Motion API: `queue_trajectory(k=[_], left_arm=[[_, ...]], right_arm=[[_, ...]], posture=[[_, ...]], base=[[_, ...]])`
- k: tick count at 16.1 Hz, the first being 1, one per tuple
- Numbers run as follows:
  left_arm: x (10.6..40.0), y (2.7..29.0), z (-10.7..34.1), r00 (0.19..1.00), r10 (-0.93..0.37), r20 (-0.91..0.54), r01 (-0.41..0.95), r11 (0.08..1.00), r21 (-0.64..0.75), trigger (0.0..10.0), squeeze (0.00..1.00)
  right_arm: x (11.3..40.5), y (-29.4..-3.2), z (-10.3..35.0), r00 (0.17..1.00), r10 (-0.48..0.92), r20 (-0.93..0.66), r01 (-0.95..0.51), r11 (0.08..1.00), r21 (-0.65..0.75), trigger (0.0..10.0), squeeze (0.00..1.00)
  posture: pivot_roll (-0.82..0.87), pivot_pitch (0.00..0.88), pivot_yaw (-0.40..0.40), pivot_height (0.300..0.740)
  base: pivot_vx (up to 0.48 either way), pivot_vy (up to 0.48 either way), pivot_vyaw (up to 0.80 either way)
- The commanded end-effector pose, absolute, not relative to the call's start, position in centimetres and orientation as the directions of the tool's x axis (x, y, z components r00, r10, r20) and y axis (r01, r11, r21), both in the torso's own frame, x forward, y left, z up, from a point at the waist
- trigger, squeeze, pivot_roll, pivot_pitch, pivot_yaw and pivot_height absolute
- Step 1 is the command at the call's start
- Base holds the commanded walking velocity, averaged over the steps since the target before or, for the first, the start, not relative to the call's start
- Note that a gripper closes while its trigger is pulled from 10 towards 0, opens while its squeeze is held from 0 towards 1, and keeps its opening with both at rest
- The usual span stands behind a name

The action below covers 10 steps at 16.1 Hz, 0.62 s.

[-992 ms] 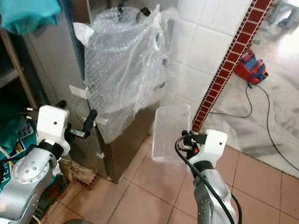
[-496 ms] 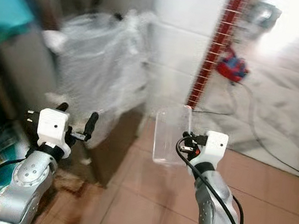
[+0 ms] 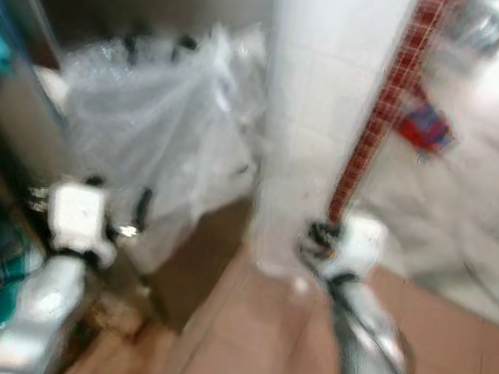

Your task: Restocking fridge

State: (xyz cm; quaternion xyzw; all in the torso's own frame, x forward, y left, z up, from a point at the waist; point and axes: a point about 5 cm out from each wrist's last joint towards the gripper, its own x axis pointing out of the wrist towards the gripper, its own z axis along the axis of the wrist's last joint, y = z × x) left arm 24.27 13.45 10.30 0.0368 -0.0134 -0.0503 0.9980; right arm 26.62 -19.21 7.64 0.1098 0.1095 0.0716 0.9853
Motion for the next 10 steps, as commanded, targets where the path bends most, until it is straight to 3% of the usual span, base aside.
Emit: queue_trajectory(k=[1,5,10], left_arm=[[24.4,13.7,11.0,0.994,-0.098,0.054,0.092,0.991,0.102,10.0,0.00],[24.3,13.6,11.0,0.994,-0.096,0.057,0.089,0.990,0.110,10.0,0.00],[25.3,15.1,12.6,0.992,0.009,0.128,-0.026,0.991,0.132,10.0,0.00]], right_arm=[[26.7,-18.3,7.8,0.964,0.191,-0.187,-0.142,0.958,0.247,10.0,0.00],[26.6,-18.3,7.7,0.963,0.193,-0.189,-0.144,0.958,0.246,10.0,0.00],[26.5,-18.3,7.6,0.962,0.192,-0.193,-0.142,0.959,0.245,10.0,0.00]], posture=[[0.02,0.004,0.014,0.740],[0.02,0.006,0.013,0.740],[0.02,0.010,0.011,0.740]], base=[[0.000,0.000,0.00],[0.000,0.000,0.00],[0.000,0.000,0.00]])
